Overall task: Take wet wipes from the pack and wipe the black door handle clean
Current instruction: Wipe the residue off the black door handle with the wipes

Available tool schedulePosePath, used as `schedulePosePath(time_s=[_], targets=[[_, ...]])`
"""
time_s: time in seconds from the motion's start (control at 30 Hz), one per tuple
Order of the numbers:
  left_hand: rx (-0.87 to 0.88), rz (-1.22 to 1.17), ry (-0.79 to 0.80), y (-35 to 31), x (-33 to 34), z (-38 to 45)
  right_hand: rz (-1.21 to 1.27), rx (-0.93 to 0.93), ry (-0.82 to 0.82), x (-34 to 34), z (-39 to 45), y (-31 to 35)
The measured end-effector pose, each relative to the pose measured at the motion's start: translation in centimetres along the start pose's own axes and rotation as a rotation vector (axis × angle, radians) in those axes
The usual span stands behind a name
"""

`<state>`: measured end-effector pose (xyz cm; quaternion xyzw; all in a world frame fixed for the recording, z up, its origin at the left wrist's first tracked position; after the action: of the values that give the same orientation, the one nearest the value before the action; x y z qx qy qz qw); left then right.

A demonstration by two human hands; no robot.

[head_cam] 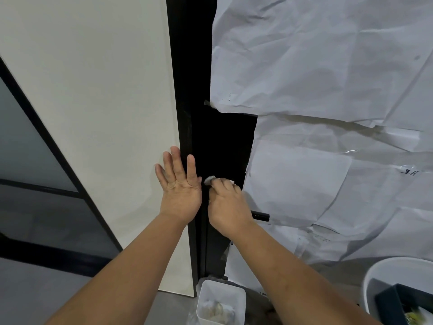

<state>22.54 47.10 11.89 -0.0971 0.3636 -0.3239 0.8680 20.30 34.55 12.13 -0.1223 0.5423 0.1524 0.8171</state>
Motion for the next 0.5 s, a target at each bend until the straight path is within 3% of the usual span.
schedulePosePath(time_s=[0.23, 0.4, 0.5], targets=[[0.006, 0.011, -0.013, 0.1, 0.0, 0.0, 0.013, 0.051, -0.036, -0.1, -0.4, -0.5], [0.013, 0.01, -0.014, -0.1, 0.0, 0.0, -0.104, -0.068, 0.007, 0.0, 0.1, 0.6], [0.018, 0.007, -0.01, -0.1, -0.1, 0.0, -0.065, 0.011, -0.044, -0.5, 0.0, -0.2]])
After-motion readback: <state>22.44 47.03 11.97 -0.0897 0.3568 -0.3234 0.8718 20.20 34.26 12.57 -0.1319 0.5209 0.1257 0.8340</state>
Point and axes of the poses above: each hand's wrist, its own z-axis towards the middle knuckle, its own x-axis out of the palm, y = z × x, the point moved 5 cm from there along z, towards the middle knuckle, and after that the axes turned 12 degrees about -z, right-handed, at the moved point
